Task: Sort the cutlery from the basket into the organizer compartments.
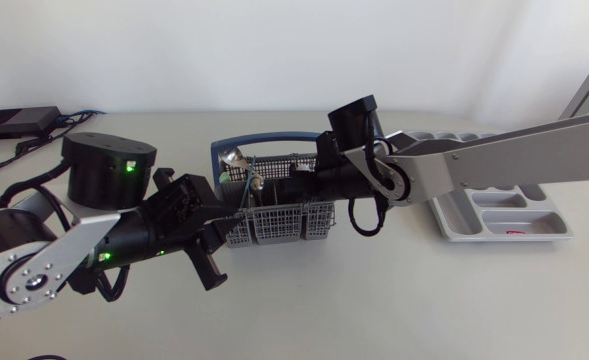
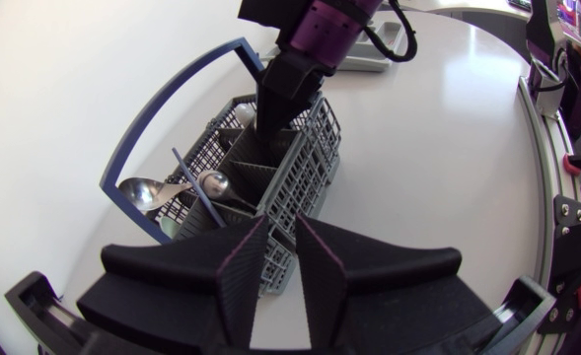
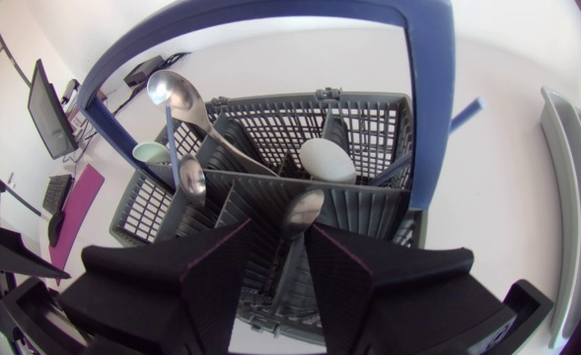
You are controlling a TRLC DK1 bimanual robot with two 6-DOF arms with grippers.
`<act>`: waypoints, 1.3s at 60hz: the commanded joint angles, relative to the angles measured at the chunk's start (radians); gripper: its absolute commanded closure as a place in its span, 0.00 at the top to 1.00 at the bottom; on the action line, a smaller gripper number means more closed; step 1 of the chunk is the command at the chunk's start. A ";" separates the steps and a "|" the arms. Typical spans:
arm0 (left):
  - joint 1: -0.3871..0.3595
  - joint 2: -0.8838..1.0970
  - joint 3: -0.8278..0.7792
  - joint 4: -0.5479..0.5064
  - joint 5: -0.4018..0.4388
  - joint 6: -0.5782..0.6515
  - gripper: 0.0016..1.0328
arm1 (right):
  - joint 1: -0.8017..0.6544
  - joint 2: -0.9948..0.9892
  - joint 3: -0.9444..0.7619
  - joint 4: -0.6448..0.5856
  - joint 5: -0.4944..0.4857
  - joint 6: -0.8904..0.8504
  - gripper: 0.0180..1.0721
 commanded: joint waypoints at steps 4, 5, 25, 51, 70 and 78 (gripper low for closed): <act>-0.008 -0.007 -0.025 0.020 0.000 -0.019 0.21 | 0.005 0.012 0.004 0.023 0.019 0.026 0.40; -0.010 -0.006 -0.025 0.020 0.000 -0.019 0.21 | 0.007 0.014 0.004 0.023 0.022 0.026 0.40; -0.021 0.001 -0.025 0.020 0.000 -0.020 0.21 | 0.007 0.014 0.007 0.052 0.042 0.026 0.37; -0.024 -0.001 -0.036 0.026 0.000 -0.020 0.21 | 0.020 0.027 0.005 0.091 0.069 0.023 0.22; -0.028 0.001 -0.038 0.031 0.000 -0.020 0.21 | 0.027 0.041 0.005 0.104 0.065 0.020 0.08; -0.030 -0.001 -0.036 0.031 0.000 -0.020 0.21 | 0.025 0.040 0.005 0.103 0.042 0.020 0.06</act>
